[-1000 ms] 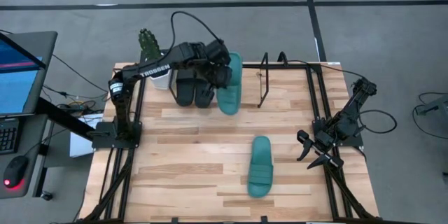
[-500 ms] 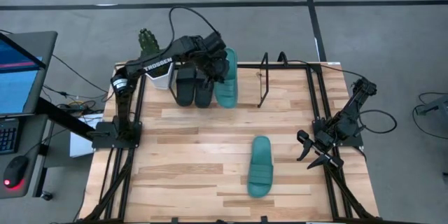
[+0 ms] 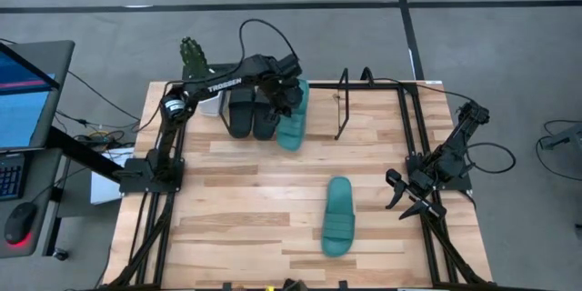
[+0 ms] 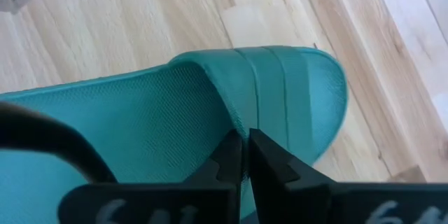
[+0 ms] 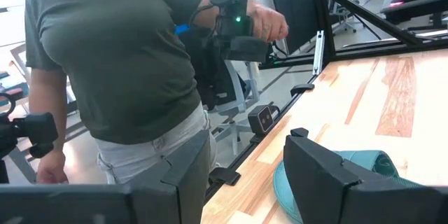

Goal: Pick and place slides into the shelf
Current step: Put the left green slide on the shelf

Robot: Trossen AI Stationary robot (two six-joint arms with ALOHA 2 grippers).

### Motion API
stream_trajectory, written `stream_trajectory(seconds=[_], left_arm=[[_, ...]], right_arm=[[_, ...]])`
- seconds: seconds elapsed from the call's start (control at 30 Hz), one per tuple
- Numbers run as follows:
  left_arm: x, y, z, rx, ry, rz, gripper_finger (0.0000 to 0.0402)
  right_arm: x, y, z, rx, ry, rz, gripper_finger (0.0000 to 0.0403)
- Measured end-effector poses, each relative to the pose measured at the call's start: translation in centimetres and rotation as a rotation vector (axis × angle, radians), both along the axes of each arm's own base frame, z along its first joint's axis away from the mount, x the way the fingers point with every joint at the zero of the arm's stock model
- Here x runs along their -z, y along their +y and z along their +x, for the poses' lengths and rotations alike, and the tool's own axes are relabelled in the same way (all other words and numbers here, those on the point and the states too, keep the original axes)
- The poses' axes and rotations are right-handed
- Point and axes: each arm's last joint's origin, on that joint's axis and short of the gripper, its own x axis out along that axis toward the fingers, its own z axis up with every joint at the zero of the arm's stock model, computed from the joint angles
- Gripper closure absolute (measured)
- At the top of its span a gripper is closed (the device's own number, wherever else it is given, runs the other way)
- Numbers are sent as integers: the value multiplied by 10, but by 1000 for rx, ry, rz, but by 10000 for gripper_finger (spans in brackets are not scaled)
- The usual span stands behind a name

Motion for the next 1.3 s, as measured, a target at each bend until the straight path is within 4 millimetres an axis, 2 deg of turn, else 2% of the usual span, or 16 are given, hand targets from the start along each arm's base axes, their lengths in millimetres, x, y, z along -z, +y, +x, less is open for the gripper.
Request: stream_trajectory(seconds=[0.37,0.67,1.03,1.3], left_arm=[[-1,17,-9,-40,-3,15,401],[-1,17,-9,-42,7,28,401],[-1,16,-9,-36,12,48,373],[-1,18,-8,-62,21,100,370]], right_arm=[[0,0,0,0,0,0,234],[0,0,0,0,0,0,234],[0,0,0,0,0,0,234],[0,0,0,0,0,0,234]])
